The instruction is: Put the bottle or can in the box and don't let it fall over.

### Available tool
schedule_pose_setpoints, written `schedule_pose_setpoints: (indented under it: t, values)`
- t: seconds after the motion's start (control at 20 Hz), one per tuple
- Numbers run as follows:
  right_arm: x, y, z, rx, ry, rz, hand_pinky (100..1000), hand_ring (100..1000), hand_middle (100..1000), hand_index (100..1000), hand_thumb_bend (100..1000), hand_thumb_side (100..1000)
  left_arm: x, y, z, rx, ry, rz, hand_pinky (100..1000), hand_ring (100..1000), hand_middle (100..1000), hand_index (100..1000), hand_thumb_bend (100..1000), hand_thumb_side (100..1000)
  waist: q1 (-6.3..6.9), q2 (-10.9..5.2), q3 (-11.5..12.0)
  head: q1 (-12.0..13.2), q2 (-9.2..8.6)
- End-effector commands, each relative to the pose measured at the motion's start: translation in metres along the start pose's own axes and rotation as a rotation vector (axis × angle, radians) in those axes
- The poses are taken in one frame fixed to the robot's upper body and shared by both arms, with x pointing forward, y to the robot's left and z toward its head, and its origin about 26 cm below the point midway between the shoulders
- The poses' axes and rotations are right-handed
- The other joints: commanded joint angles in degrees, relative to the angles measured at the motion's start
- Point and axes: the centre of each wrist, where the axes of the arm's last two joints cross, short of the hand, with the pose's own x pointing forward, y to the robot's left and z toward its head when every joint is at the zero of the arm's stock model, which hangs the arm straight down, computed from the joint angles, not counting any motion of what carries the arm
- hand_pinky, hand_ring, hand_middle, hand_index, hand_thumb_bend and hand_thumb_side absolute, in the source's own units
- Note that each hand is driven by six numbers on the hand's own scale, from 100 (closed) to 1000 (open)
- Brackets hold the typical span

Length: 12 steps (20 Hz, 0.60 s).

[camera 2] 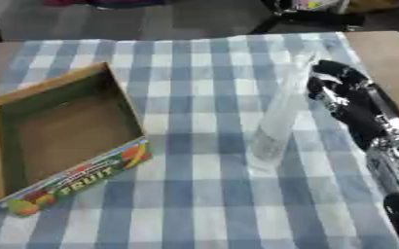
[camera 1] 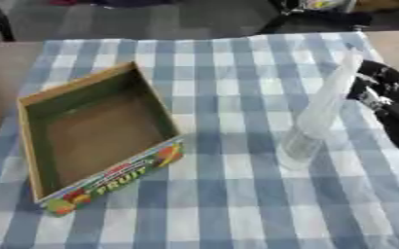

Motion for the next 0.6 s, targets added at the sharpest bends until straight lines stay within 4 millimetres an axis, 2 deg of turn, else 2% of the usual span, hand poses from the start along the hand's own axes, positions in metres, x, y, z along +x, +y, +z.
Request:
schedule_pose_setpoints:
  t: [0.05,0.6]
  values:
    - [0.015,-0.011,-0.002,-0.016,-0.035,0.041,762,798,846,848,397,347,0.009,0.007,-0.005,-0.002,-0.032,-0.023,863,518,698,774,772,543,0.01,-1.0,-0.09,0.25,-0.7]
    - [0.018,-0.024,0.005,-0.046,-0.066,0.055,766,803,849,859,391,359,0.009,0.008,-0.005,0.002,-0.033,-0.025,864,518,699,775,771,543,-0.14,-0.89,-0.16,0.79,-0.44]
